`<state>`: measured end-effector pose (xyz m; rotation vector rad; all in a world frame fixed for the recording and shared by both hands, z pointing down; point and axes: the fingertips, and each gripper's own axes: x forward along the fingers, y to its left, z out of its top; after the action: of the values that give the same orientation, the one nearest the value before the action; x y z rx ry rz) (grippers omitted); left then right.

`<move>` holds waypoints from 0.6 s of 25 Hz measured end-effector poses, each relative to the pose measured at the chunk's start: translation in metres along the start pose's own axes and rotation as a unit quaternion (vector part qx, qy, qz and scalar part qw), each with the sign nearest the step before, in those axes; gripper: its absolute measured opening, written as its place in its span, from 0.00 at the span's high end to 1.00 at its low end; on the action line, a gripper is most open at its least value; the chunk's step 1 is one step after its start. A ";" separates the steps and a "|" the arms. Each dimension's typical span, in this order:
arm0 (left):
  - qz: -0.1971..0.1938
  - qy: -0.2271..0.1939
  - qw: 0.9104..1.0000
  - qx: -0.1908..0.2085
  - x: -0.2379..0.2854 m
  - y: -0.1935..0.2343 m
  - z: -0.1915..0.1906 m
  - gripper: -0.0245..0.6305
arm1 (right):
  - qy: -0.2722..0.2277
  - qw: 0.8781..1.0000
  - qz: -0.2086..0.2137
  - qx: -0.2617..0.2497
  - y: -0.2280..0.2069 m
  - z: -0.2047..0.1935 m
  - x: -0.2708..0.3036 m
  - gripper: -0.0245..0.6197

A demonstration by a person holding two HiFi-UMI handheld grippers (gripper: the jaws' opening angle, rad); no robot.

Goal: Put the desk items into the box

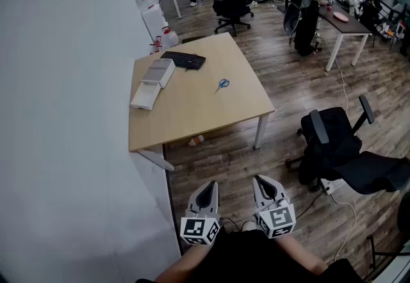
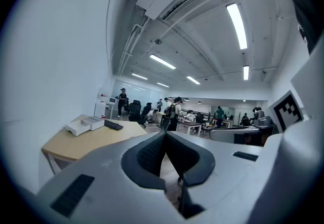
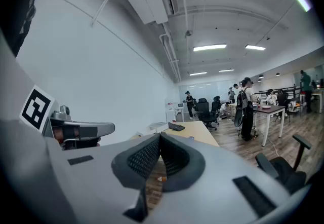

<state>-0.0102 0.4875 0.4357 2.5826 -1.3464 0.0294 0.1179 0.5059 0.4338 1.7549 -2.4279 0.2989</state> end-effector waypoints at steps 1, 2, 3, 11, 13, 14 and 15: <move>0.000 0.000 1.000 0.001 0.003 -0.002 -0.001 0.94 | 0.000 1.000 0.000 -0.002 -0.004 -0.001 -0.001 0.87; 0.001 0.000 1.000 0.002 0.005 -0.003 -0.002 0.94 | 0.000 1.000 0.000 -0.003 -0.008 -0.002 -0.002 0.87; 0.001 -0.001 1.000 0.003 0.008 -0.005 -0.003 0.94 | -0.001 1.000 -0.001 -0.005 -0.011 -0.003 -0.003 0.87; 0.024 0.009 1.000 0.003 0.010 -0.007 -0.020 0.94 | -0.009 1.000 -0.008 0.011 -0.032 -0.018 -0.017 0.87; 0.029 0.012 0.999 0.003 0.013 -0.007 -0.022 0.94 | -0.003 1.000 -0.009 0.015 -0.039 -0.024 -0.018 0.87; 0.029 0.014 0.999 0.005 0.016 -0.007 -0.021 0.94 | 0.000 1.000 -0.009 0.017 -0.042 -0.025 -0.017 0.87; 0.029 0.017 0.999 0.009 0.019 -0.006 -0.021 0.94 | 0.002 1.000 -0.010 0.019 -0.045 -0.026 -0.015 0.87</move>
<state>0.0079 0.4801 0.4573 2.5463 -1.4141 0.0940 0.1652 0.5124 0.4591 1.7904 -2.4157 0.3475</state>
